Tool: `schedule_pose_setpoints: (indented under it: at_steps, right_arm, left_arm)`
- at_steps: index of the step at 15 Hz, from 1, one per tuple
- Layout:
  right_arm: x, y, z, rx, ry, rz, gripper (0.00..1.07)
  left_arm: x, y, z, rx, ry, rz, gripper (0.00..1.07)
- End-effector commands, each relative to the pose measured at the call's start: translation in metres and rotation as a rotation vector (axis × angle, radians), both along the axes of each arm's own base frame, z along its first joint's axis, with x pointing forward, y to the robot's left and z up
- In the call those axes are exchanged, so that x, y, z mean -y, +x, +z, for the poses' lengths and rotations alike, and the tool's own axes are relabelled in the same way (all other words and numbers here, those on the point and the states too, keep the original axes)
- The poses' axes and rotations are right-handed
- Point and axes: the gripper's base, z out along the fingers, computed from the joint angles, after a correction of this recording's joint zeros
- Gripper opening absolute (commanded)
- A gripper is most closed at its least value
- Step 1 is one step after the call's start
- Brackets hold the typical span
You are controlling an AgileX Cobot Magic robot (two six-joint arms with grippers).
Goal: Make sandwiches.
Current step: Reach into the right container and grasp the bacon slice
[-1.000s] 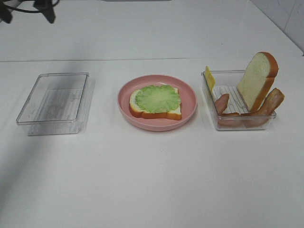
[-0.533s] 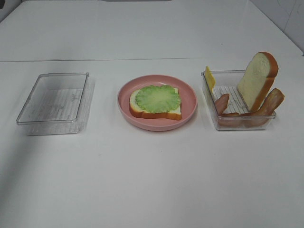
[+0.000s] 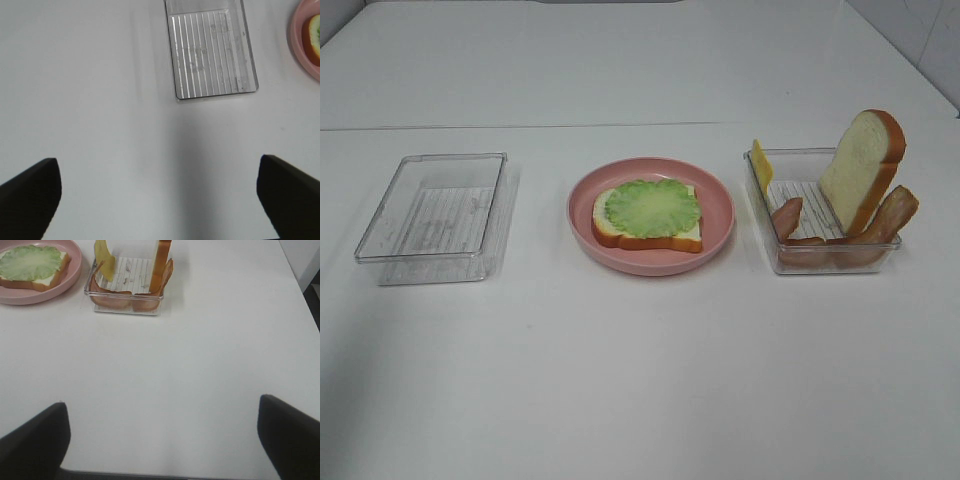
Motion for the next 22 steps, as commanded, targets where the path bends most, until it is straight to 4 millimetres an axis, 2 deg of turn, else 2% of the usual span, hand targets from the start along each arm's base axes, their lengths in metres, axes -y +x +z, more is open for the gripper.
schedule_pose_setpoints:
  at_steps: [1, 2, 3, 5, 6, 8, 9, 12, 22]
  right_arm:
    - [0.001, -0.003, -0.001, 0.029, -0.006, -0.002, 0.99]
    - [0.001, -0.003, -0.001, 0.029, -0.006, -0.002, 0.99]
    - [0.001, -0.003, -0.001, 0.029, -0.006, -0.002, 0.99]
    - [0.001, -0.003, -0.001, 0.029, -0.006, -0.002, 0.99]
    - [0.001, -0.003, -0.001, 0.029, -0.006, -0.002, 0.99]
    - [0.001, -0.003, -0.001, 0.029, -0.006, -0.002, 0.99]
    - [0.001, -0.003, -0.001, 0.029, -0.006, -0.002, 0.99]
    - [0.001, -0.003, -0.001, 0.029, -0.006, -0.002, 0.99]
    - [0.005, -0.002, 0.0, 0.031, -0.052, -0.031, 0.99]
  left_arm:
    - [0.006, -0.053, -0.014, 0.046, -0.031, -0.006, 0.98]
    - [0.007, -0.076, -0.023, 0.064, -0.034, -0.001, 0.98]
    - [0.008, -0.103, -0.041, 0.093, -0.03, -0.001, 0.98]
    - [0.009, -0.125, -0.058, 0.137, -0.028, -0.001, 0.98]
    - [0.01, -0.142, -0.075, 0.176, -0.025, -0.001, 0.98]
    - [0.011, -0.158, -0.092, 0.228, -0.021, -0.001, 0.98]
    - [0.011, -0.167, -0.098, 0.326, -0.029, 0.003, 0.98]
    - [0.011, -0.19, -0.099, 0.478, -0.007, 0.008, 0.98]
    - [0.01, -0.192, -0.101, 0.491, -0.019, 0.031, 0.98]
